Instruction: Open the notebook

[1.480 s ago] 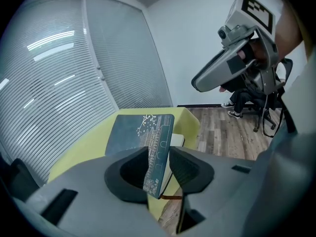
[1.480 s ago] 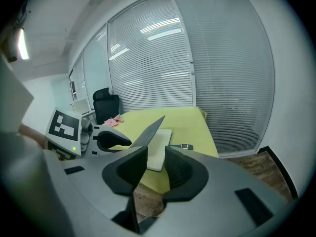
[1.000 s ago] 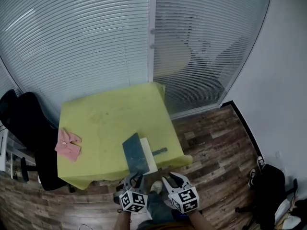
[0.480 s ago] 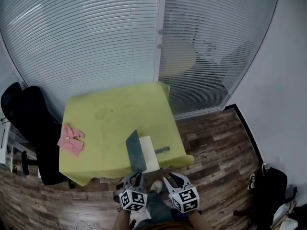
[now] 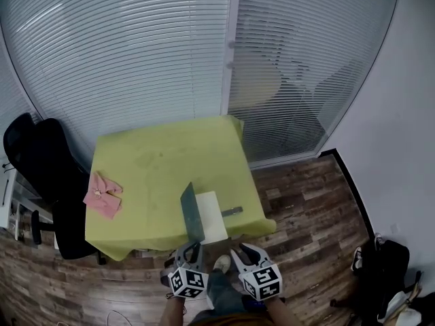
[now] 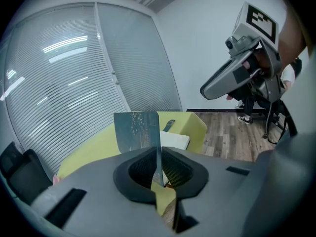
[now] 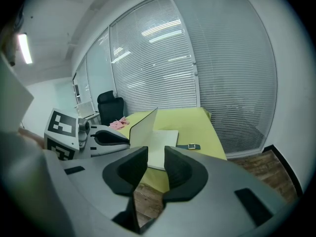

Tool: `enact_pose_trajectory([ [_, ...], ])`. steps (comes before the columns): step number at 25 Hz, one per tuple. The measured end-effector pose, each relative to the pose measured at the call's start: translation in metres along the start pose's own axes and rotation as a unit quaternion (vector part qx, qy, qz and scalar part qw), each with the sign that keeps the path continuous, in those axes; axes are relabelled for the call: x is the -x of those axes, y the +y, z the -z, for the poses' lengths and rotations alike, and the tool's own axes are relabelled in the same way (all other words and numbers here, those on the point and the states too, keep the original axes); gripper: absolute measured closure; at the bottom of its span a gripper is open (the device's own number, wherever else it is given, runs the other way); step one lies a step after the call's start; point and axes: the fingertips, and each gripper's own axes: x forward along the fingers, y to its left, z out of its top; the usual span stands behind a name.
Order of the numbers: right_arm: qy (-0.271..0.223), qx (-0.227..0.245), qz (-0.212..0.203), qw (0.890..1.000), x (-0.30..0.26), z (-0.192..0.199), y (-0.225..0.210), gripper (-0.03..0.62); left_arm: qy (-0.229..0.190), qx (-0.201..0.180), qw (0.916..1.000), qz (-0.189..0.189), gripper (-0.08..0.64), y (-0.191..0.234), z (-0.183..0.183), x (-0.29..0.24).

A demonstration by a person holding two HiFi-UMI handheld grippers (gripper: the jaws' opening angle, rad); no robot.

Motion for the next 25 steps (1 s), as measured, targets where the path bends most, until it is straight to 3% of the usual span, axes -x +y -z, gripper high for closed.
enact_pose_trajectory([
  [16, 0.003, 0.003, -0.009, 1.000, -0.004, 0.001, 0.006, 0.474, -0.002, 0.036, 0.9992, -0.019, 0.512, 0.011, 0.008, 0.011],
  [25, 0.005, 0.004, -0.013, 1.000, -0.005, 0.001, 0.008, 0.474, -0.008, 0.086, 0.9958, -0.031, 0.512, 0.021, 0.016, 0.020],
])
